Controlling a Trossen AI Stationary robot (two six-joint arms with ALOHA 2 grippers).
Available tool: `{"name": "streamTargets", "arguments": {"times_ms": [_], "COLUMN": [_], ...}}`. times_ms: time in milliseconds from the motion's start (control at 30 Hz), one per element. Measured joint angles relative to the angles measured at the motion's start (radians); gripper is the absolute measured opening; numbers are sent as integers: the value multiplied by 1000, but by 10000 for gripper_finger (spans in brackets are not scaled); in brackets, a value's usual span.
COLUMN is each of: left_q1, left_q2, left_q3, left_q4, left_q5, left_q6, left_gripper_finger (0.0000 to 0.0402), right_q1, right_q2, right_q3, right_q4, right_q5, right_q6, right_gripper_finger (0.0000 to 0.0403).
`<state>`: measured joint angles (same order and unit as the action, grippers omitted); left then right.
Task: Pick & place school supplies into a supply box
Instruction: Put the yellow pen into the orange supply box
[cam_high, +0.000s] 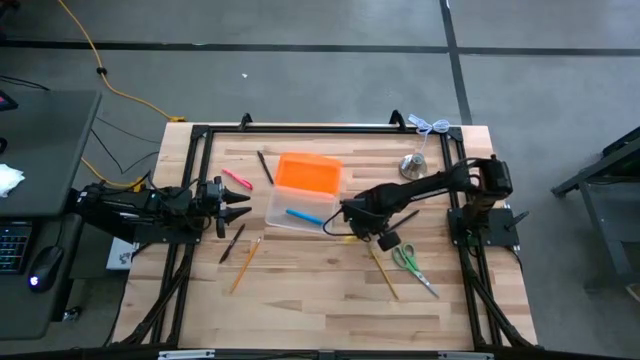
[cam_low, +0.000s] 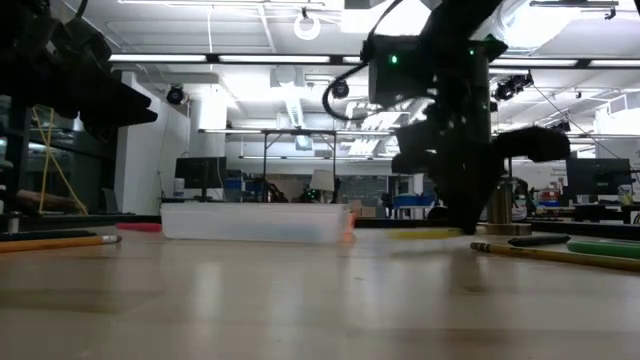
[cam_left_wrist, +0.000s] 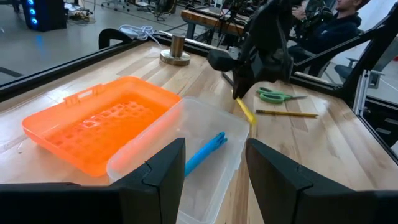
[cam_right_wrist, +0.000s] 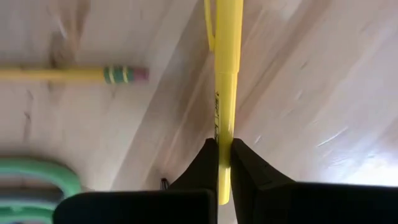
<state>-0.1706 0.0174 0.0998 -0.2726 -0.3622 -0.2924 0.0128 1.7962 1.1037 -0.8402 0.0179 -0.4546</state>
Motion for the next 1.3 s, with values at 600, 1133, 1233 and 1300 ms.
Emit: {"name": "streamTargets", "arguments": {"times_ms": [600,1133,1233,1300], "left_q1": [0,0,0,0], "left_q2": [0,0,0,0], "left_q3": [0,-4,-4,-4], "left_q4": [0,43,44,44], "left_q5": [0,13,13,13], "left_q6": [0,-1,-16,-39], "left_gripper_finger": [200,200,200,200], "right_q1": [6,5,5,3], "right_q2": [-18,-19,-19,-19], "right_q3": [181,415,420,420], "right_q4": [-130,-64,5,63], "right_q5": [-1,-60,-70,-94], "right_q6": [0,151,233,287], "right_gripper_finger": [0,0,0,0]}}
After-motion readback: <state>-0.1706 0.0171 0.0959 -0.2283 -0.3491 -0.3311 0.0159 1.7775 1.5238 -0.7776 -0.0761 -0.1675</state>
